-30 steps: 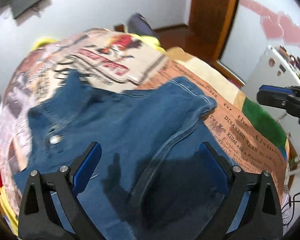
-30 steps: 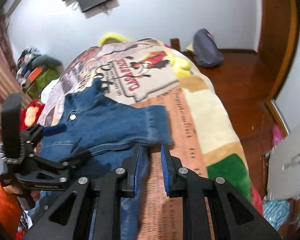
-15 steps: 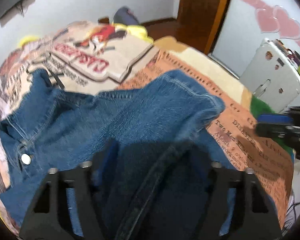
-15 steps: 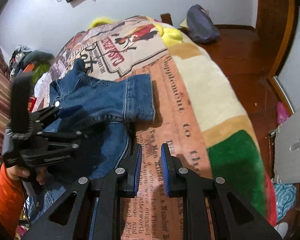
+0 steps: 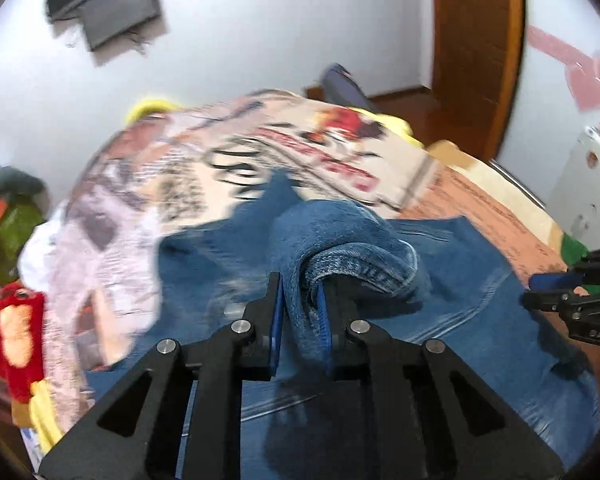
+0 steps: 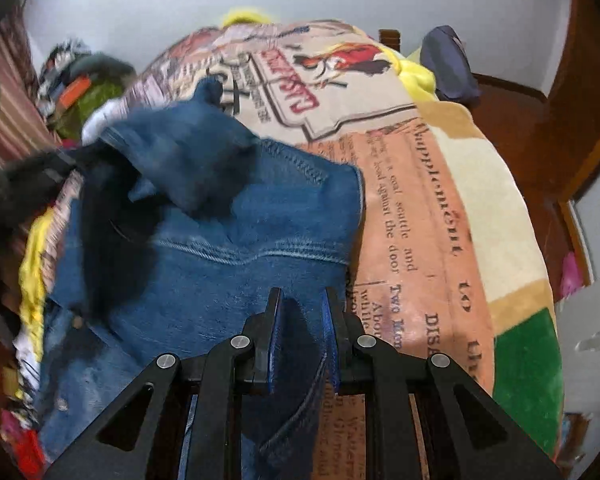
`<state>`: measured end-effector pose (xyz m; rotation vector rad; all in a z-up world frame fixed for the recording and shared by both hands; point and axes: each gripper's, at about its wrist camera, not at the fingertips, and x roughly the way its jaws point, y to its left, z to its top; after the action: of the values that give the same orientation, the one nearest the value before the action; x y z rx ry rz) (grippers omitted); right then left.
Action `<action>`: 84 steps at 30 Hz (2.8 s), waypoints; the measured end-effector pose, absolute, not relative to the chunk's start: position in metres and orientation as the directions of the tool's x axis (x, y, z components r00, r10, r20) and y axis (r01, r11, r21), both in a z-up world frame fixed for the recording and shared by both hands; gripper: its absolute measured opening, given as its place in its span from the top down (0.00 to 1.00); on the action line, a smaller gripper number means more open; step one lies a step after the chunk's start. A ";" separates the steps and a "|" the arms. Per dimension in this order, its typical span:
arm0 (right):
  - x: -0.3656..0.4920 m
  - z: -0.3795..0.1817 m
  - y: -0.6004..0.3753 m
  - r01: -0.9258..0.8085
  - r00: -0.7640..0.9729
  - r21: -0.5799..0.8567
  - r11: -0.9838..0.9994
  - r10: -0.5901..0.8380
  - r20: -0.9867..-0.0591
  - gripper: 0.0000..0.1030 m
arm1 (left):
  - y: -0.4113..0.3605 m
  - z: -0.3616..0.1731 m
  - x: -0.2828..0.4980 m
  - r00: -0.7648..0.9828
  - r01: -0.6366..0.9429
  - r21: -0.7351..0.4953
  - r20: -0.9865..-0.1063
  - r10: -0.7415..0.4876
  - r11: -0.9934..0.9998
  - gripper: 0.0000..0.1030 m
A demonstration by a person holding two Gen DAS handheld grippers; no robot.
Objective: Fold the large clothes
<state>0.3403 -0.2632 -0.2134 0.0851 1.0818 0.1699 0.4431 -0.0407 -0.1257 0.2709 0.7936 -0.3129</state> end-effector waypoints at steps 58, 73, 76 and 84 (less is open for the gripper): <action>0.317 -0.249 -0.307 0.096 0.422 0.199 0.975 0.142 -0.895 0.28 | 0.164 -0.243 0.392 0.381 -0.100 -0.218 -0.910 -0.165 0.971 0.11; 0.314 -0.234 -0.297 0.087 0.443 0.183 0.979 0.126 -0.887 0.28 | 0.195 -0.245 0.373 0.419 -0.143 -0.382 -0.859 -0.294 0.913 0.25; 0.314 -0.230 -0.295 0.088 0.447 0.190 0.978 0.132 -0.885 0.28 | 0.187 -0.260 0.390 0.373 -0.140 -0.325 -0.892 -0.255 0.935 0.25; 0.316 -0.223 -0.284 0.067 0.451 0.198 0.978 0.147 -0.880 0.28 | 0.165 -0.241 0.385 0.441 -0.071 -0.197 -0.886 -0.147 0.978 0.54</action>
<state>0.3162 -0.2843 -0.2235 0.2160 1.1038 0.0498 0.3849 0.1654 -0.2412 -0.2179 1.1161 -0.0473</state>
